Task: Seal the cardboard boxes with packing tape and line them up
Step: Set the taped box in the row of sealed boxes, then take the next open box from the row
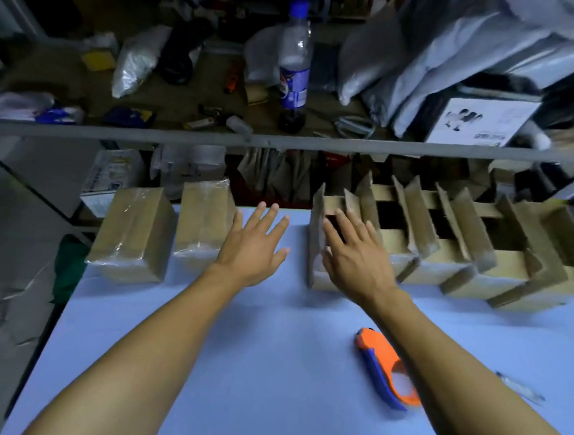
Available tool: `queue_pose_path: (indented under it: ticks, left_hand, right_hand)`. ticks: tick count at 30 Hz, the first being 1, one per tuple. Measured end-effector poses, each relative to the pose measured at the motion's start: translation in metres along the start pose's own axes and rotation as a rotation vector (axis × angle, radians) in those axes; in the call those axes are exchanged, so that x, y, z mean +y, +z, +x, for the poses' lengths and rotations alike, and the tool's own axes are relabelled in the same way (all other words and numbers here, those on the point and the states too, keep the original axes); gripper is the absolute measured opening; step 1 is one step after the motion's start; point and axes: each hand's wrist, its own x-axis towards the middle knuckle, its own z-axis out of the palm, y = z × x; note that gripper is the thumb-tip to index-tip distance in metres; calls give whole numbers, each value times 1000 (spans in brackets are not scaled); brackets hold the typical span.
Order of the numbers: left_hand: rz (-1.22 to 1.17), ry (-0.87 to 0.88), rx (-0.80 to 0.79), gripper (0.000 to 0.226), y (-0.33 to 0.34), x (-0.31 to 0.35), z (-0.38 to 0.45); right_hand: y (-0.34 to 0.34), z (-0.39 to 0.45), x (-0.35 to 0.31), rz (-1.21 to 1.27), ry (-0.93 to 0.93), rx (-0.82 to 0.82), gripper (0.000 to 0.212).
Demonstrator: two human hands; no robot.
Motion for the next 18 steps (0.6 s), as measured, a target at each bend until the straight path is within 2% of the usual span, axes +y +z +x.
queue_pose_path:
  ticks: [4, 11, 15, 18]
  left_hand:
    - [-80, 21, 2, 65, -8, 58, 8]
    - [-365, -112, -69, 64, 15, 115, 14]
    - [-578, -236, 88, 61, 32, 125, 8]
    - [-640, -282, 197, 55, 36, 125, -7]
  right_hand:
    - [-3, -33, 42, 66, 66, -35, 57]
    - [24, -59, 55, 214, 18, -127, 43]
    - [29, -71, 52, 396, 22, -200, 49]
    - [26, -82, 49, 548, 97, -171, 37]
